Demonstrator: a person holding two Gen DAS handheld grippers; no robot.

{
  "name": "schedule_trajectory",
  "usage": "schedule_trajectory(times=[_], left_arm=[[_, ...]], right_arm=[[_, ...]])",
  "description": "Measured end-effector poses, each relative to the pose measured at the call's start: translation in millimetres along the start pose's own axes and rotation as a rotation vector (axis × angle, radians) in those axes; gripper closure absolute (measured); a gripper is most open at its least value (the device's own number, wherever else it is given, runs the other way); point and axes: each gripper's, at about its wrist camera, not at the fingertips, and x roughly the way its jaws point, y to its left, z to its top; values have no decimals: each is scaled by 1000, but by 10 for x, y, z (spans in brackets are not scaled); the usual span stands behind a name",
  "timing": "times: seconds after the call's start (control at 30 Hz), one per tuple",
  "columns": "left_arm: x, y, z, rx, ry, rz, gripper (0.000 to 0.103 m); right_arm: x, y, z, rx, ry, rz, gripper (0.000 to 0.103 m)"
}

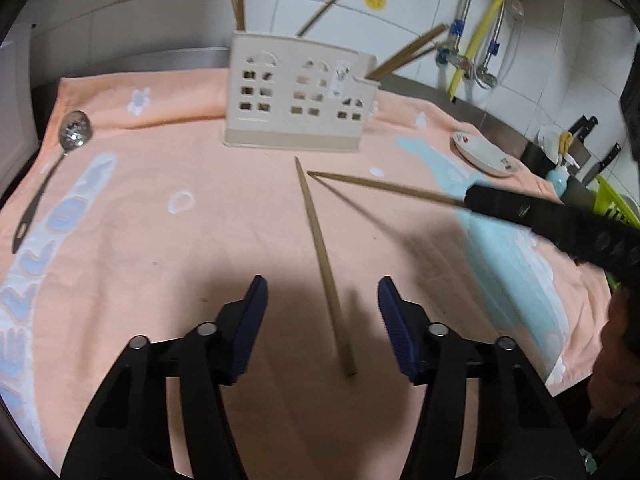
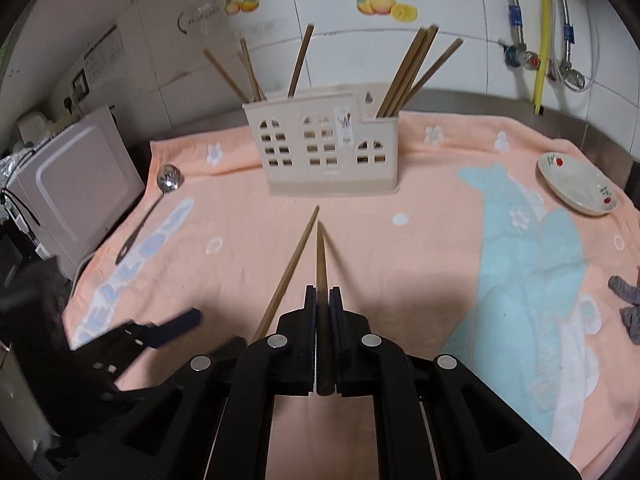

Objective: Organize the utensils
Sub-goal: 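Pass one chopstick to the left tool while right tool keeps the other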

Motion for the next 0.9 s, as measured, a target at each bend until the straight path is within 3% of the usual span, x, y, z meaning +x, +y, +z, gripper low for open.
schedule_trajectory(times=[0.2, 0.27, 0.57, 0.7, 0.9], left_arm=[[214, -78, 12, 2, 69, -4, 72], [255, -123, 10, 19, 84, 4, 73], [387, -125, 31, 24, 134, 53, 96], [283, -85, 90, 18, 104, 52, 98], [-38, -40, 366, 40, -4, 43, 98]], right_arm=[[-14, -63, 48, 3, -12, 14, 97], [-19, -77, 57, 1, -14, 17, 97], [-39, -118, 116, 2, -24, 26, 96], [-77, -125, 198, -13, -33, 22, 96], [-174, -161, 452, -30, -54, 35, 97]])
